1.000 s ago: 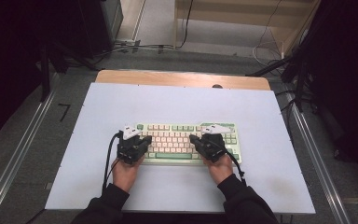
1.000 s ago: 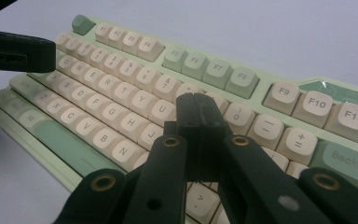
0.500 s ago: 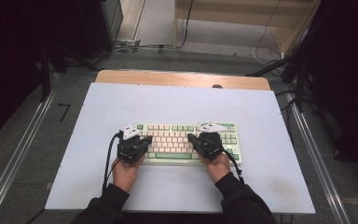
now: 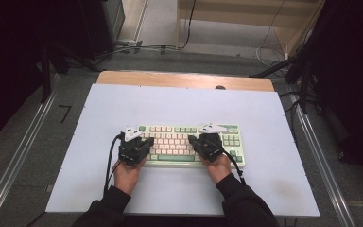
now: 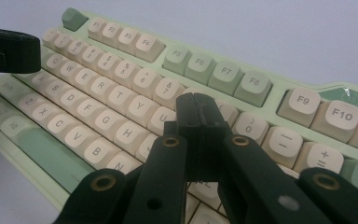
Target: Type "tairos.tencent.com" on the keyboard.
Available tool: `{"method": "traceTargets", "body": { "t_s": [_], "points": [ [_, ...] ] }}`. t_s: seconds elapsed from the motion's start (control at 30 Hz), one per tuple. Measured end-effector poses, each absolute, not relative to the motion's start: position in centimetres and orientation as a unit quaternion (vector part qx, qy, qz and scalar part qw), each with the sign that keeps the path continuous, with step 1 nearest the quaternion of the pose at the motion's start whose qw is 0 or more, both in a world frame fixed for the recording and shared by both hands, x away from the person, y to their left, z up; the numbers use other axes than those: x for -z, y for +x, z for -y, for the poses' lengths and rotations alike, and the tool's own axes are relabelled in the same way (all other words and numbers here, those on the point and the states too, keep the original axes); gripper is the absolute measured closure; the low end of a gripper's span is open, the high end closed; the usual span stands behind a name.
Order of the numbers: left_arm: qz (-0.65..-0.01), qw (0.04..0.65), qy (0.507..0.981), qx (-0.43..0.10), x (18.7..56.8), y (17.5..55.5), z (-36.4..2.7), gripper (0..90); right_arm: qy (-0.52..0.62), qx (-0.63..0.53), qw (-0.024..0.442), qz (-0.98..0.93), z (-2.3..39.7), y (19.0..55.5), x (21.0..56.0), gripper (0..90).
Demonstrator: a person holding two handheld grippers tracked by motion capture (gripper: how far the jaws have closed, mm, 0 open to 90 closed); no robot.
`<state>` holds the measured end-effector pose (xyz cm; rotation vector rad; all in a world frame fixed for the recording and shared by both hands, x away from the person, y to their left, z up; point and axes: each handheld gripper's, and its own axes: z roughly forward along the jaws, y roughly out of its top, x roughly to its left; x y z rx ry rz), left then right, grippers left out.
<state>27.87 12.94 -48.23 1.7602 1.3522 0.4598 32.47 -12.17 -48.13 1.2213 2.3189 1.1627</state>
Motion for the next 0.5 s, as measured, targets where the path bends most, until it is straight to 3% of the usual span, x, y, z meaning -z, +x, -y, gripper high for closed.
{"method": "traceTargets", "body": {
  "t_s": [0.5],
  "points": [
    [-0.542,0.424,0.702,-0.185,48.22,27.87,-12.96,90.0,0.420,-0.389,0.137,-0.808,11.53,32.81,48.60,87.8]
  ]
}}
